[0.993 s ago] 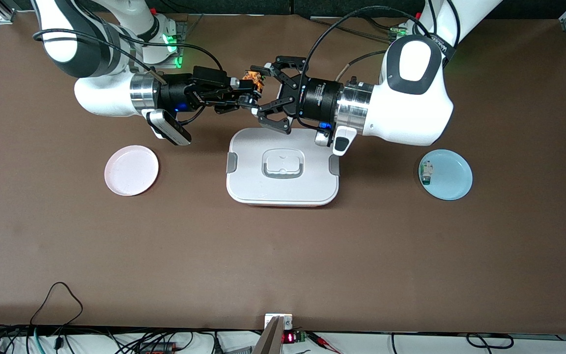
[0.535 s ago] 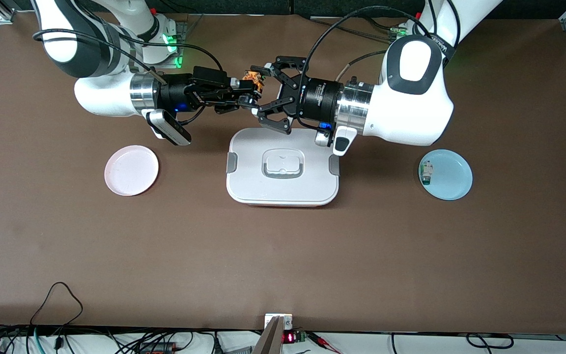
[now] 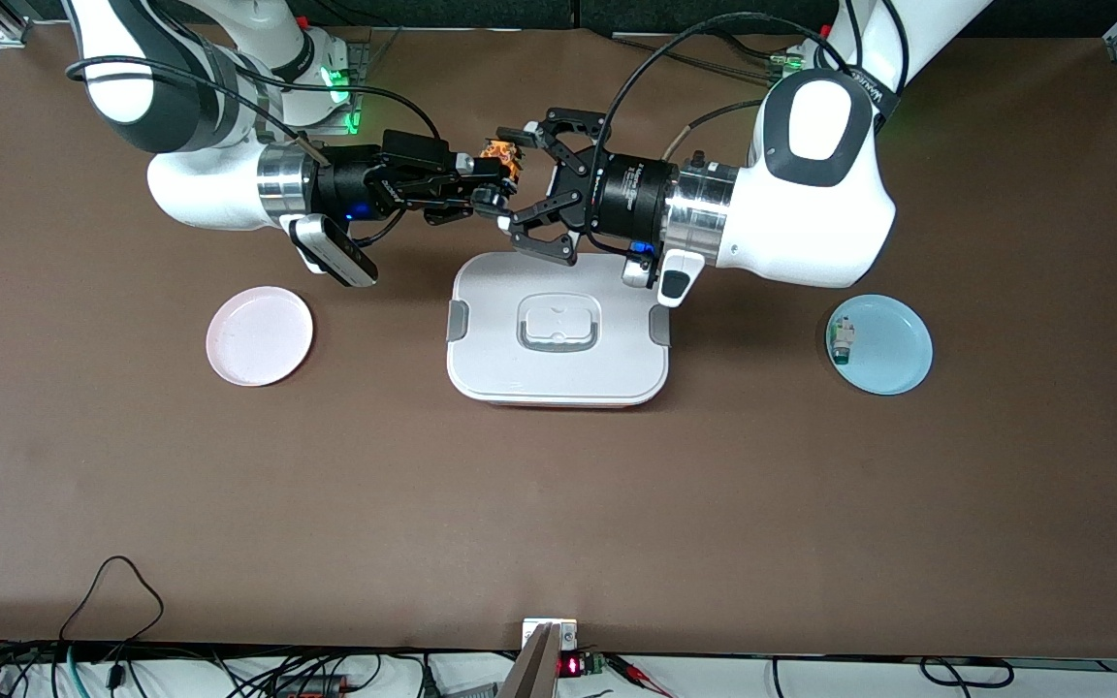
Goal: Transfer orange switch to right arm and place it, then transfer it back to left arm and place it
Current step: 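Grasp the switch with the right gripper and open the left gripper, then carry the switch toward the pink plate while the left gripper withdraws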
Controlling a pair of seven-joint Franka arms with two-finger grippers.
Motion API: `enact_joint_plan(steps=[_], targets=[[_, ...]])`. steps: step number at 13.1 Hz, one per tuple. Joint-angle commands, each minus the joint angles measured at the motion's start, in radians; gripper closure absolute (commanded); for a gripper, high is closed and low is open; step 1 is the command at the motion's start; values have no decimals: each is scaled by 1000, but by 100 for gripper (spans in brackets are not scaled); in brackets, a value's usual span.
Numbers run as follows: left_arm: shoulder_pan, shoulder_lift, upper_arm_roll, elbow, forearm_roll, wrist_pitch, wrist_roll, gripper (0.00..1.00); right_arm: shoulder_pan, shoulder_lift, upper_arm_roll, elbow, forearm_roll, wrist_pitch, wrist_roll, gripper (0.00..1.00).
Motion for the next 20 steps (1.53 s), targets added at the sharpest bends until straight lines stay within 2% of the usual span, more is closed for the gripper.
enact_joint_plan(steps=[1,11,14,17,19,20], targets=[[0,13,-3,28,-13,-1,-22,0,10,-7,-4,0,7,11,-19,63],[9,12,-3,27,-7,-4,-22,0,-5,-15,-4,-6,-26,9,-50,64],[38,4,-3,28,-2,-35,-19,0,-49,-34,-4,-6,-156,9,-42,64],[104,-2,-8,39,94,-202,-6,0,-83,-43,-4,-6,-288,6,-42,64],[116,-8,-5,114,232,-318,1,0,-120,-46,-4,0,-453,5,-47,64],[116,-18,-9,149,337,-381,3,0,-147,-46,-4,2,-571,2,-51,64]])
